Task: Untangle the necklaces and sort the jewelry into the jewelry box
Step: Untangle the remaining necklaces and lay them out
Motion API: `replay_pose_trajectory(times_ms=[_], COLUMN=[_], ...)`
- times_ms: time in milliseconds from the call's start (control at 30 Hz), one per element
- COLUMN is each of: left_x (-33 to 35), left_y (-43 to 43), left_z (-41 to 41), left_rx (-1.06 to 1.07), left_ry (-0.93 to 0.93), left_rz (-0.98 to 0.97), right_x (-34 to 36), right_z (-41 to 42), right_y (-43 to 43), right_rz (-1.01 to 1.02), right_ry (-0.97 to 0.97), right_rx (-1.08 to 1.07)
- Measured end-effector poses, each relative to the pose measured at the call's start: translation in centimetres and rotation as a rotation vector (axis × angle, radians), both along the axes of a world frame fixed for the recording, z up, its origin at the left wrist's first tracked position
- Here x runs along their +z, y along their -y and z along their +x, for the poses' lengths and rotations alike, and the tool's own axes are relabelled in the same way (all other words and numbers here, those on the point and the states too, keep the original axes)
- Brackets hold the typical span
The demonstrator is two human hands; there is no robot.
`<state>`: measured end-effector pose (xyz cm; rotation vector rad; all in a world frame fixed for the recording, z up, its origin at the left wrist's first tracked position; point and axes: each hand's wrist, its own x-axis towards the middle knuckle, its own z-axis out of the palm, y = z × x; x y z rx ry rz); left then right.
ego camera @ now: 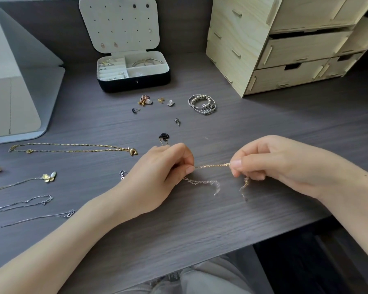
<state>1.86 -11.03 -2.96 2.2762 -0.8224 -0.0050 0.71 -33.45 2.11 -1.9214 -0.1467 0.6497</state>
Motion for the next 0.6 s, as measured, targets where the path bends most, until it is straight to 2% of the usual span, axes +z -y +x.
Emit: replay_pose_trajectory(times_ms=[133,233,333,467,600], left_x=[-0.1,-0.2,-0.2,-0.1,0.4], left_y=[-0.1,-0.1,-0.1,0.1,0.0], left_z=[0.1,0.1,0.1,0.1,0.3], left_rx=[-0.006,-0.005,-0.002,0.01,0.07], left_ry=[0.026,0.011,-0.013,-0.087,-0.011], left_rz=[0.011,0.008,-0.01,-0.06,-0.044], right_x=[-0.1,-0.1,0.1,-0.7,-1.9], right_z=[-0.2,-0.5,-0.7,-0.1,0.7], right_y=[0.6,1.1,1.3,0.8,0.4], right_rz=[0.239,0.263,0.086,-0.161,-0.64], right_ry=[-0.1,-0.103,-0.001,0.255,0.6], right_rx=[-0.039,-0.064,-0.131,-0.279,-0.333])
